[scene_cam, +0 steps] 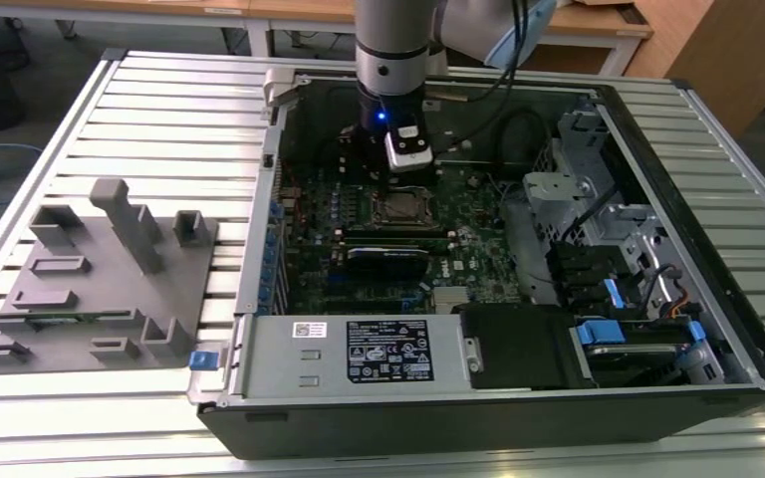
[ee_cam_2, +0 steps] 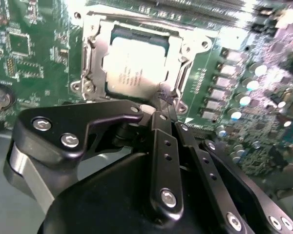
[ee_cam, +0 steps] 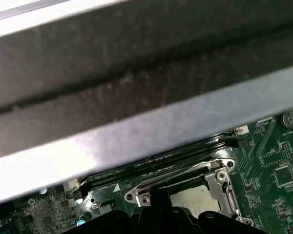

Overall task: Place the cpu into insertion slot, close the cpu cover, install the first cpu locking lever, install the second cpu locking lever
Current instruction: 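Install the first cpu locking lever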

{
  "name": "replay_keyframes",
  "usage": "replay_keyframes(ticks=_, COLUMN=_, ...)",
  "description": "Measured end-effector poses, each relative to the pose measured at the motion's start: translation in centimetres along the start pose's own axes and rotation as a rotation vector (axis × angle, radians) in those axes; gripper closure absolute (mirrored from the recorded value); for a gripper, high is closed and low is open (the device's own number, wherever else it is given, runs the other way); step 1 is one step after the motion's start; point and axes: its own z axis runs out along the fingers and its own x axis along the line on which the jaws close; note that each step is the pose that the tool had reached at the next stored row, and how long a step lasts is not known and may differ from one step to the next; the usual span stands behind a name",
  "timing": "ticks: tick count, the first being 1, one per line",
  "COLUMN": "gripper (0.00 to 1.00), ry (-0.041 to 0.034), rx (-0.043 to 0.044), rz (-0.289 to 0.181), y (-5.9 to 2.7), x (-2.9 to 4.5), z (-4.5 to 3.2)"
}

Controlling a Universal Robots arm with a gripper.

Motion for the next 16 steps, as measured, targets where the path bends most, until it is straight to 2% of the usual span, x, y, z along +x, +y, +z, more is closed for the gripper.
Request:
replay_keyframes(ticks=4, gripper=0.89, ry=0.0001, rx=0.0000, rz=-0.002, y=0.03, x=-0.09, z=0.00)
replay_keyframes(ticks=11, gripper=0.89, ry=0.0024, rx=-0.0006, rz=-0.023, y=0.30, x=-0.90, z=0.06)
replay_keyframes(ticks=13, gripper=0.89, ry=0.0030, rx=-0.0002, rz=-0.025, y=0.30, x=-0.92, z=-0.18)
replay_keyframes(ticks=16, gripper=0.89, ry=0.0031, rx=-0.0004, rz=-0.026, y=0.34, x=-0.96, z=-1.03)
